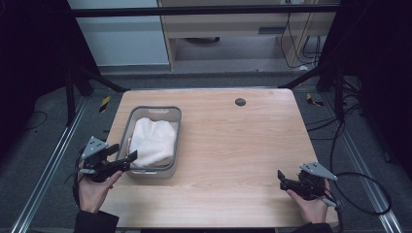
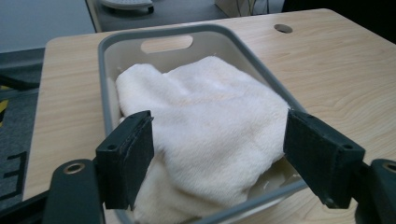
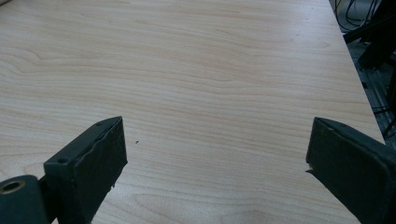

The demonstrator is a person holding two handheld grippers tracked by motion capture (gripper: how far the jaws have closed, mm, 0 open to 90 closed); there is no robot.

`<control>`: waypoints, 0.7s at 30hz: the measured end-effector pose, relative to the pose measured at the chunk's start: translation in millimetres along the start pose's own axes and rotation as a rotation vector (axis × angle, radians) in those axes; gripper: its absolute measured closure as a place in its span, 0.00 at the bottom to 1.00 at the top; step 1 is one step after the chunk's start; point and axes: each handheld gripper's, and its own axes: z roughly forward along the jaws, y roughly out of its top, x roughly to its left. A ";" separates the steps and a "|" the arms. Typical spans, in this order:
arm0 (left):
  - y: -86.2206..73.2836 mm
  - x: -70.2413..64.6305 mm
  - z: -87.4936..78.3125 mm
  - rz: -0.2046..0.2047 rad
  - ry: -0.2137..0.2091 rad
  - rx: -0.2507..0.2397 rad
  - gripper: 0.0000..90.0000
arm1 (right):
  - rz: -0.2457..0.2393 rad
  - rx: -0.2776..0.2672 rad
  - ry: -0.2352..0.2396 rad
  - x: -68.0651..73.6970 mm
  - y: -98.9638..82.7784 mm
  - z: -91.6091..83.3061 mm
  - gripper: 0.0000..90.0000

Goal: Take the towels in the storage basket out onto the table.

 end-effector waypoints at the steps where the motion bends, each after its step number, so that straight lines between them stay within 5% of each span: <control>1: 4.9 -1.0 2.3 0.009 0.004 0.007 0.27 | -0.008 0.007 0.000 0.5 -0.4 0.6 0.05; 16: 39.5 2.2 29.2 0.044 0.010 0.083 0.26 | -0.004 0.037 0.010 0.0 -0.3 5.4 0.04; 21: 43.8 8.2 42.7 0.096 0.013 0.136 0.26 | 0.001 0.049 0.021 0.3 0.1 6.0 0.04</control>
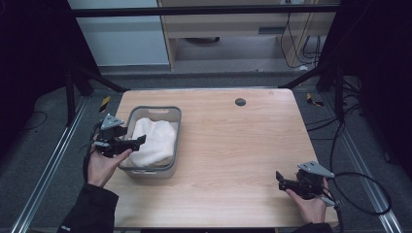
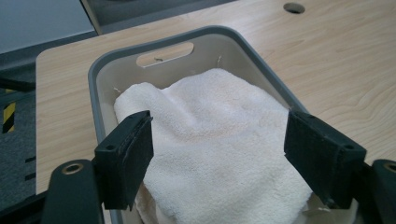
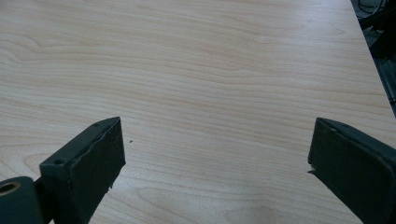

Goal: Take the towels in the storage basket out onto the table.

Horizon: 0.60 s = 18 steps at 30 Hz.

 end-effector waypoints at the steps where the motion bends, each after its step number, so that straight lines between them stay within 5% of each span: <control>1: 0.0 0.0 0.0 0.000 0.000 0.000 0.26 | 0.000 0.000 0.000 0.0 0.0 0.0 0.04; 12: -8.4 -6.4 22.7 0.122 -0.045 0.128 0.21 | -0.011 0.024 0.000 -1.5 0.4 2.6 0.03; 18: -13.6 -7.6 32.5 0.122 -0.066 0.152 0.18 | -0.021 0.033 -0.002 -1.7 0.0 3.6 0.03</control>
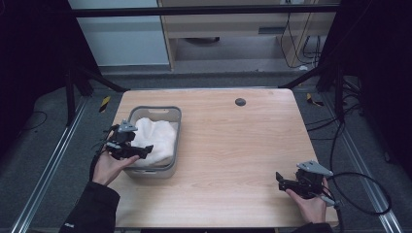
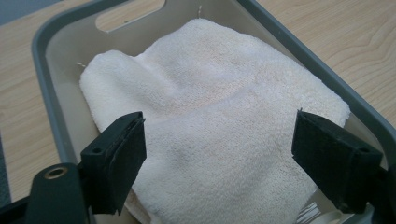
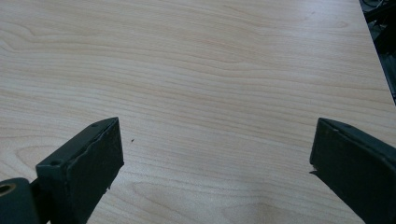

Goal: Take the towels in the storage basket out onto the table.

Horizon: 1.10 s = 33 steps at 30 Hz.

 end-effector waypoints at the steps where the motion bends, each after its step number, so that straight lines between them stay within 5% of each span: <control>1: -0.3 -0.5 1.7 0.000 -0.002 0.004 0.17 | -0.001 0.003 0.001 0.0 0.0 0.2 0.03; 10: 1.3 -4.0 19.7 0.098 -0.043 0.100 0.11 | -0.006 0.034 0.003 0.4 -0.3 3.0 0.01; 19: 0.2 0.1 37.0 0.100 -0.069 0.157 0.14 | -0.011 0.056 0.005 0.4 -0.4 4.7 0.01; 25: 0.1 -0.9 40.9 0.114 -0.070 0.195 0.26 | -0.012 0.067 0.008 0.6 -0.3 5.6 0.01; 33: 1.0 -1.1 39.9 0.108 -0.080 0.236 0.58 | -0.017 0.074 0.013 0.8 -0.6 6.7 0.01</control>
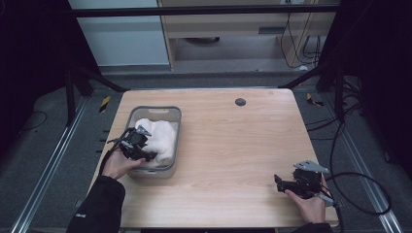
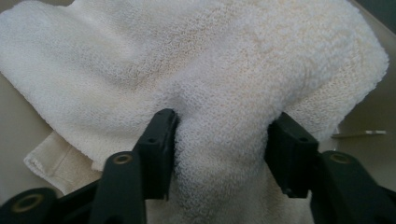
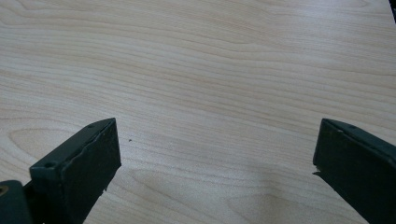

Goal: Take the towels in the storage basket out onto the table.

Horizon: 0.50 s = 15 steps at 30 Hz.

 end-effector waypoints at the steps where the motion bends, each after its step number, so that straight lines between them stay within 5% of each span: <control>1: 0.4 -0.3 -0.6 0.003 0.004 0.001 0.63 | 0.001 0.002 0.002 -0.1 0.1 -0.2 0.01; 4: 0.7 -2.5 -2.2 0.003 0.007 0.004 0.74 | 0.000 0.001 0.002 -0.6 0.3 -0.4 0.01; 15: -2.3 -0.4 -21.7 -0.040 0.027 -0.085 0.80 | 0.005 0.005 0.004 -0.4 0.4 -0.3 0.01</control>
